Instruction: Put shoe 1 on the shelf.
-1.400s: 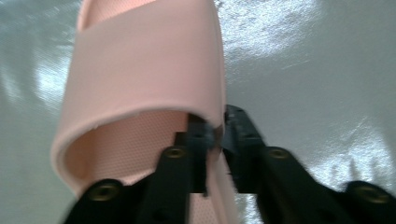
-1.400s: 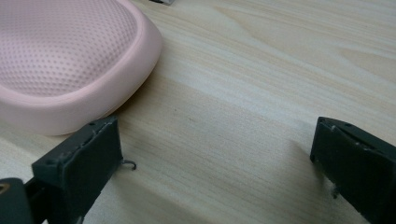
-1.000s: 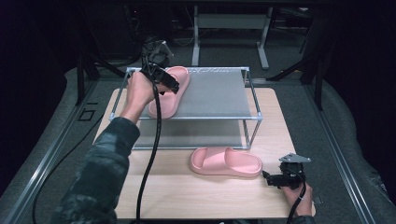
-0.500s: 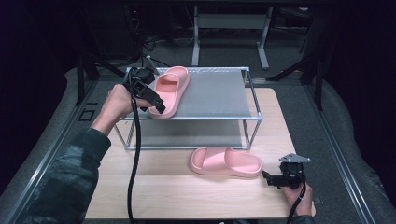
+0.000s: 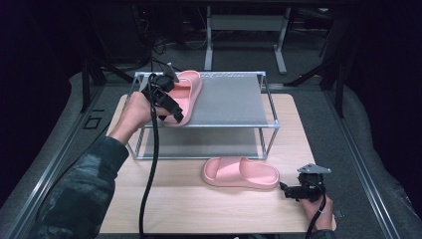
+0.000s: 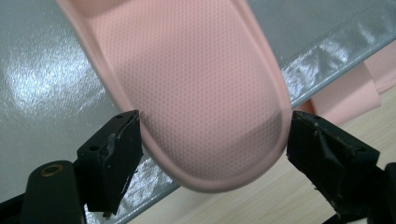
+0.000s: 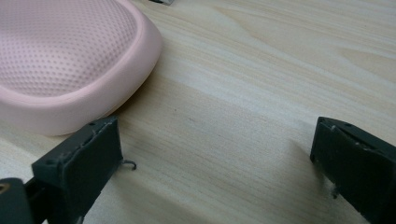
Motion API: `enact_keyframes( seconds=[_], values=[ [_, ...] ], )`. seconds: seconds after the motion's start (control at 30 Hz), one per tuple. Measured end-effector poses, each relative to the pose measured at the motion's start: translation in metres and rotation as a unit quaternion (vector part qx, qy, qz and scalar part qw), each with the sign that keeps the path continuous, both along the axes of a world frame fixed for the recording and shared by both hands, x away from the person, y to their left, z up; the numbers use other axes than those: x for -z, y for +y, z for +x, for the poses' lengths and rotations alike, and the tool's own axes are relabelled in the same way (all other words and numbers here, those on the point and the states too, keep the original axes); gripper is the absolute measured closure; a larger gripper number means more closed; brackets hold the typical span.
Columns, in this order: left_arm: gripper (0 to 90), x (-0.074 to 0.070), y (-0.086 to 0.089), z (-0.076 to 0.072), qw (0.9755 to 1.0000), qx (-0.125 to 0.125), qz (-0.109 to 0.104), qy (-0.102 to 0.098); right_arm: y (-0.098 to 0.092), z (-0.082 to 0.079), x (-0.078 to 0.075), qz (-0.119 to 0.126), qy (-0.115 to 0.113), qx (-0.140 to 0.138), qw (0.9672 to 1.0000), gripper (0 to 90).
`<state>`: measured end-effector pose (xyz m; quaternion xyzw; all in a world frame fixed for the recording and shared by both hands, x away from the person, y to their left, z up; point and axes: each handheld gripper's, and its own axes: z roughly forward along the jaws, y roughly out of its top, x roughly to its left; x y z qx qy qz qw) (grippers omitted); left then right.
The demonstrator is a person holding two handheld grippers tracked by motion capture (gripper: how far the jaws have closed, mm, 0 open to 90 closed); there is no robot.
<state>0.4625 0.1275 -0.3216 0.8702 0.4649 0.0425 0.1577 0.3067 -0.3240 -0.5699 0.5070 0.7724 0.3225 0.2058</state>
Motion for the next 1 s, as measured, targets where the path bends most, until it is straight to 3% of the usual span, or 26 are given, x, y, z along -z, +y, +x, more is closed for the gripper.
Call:
enact_keyframes(
  seconds=[0.27,0.43,0.6,1.0],
  values=[
    [17.3,0.000,-0.011,0.002,0.9999,0.000,0.008,-0.007,0.000,0.000,0.000,0.000,0.000,0.000,1.0000,1.6],
    [17.7,0.002,0.000,-0.005,0.9999,0.001,0.012,-0.001,0.000,0.000,0.000,-0.004,0.002,0.002,1.0000,1.6],
    [15.3,0.008,0.009,-0.011,1.0000,0.001,-0.003,0.004,0.000,0.000,0.000,-0.003,0.001,0.003,1.0000,1.7],
    [17.6,0.011,-0.014,-0.009,0.9999,0.012,0.005,-0.006,0.000,0.000,0.000,-0.001,-0.001,0.003,1.0000,1.7]
  ],
)
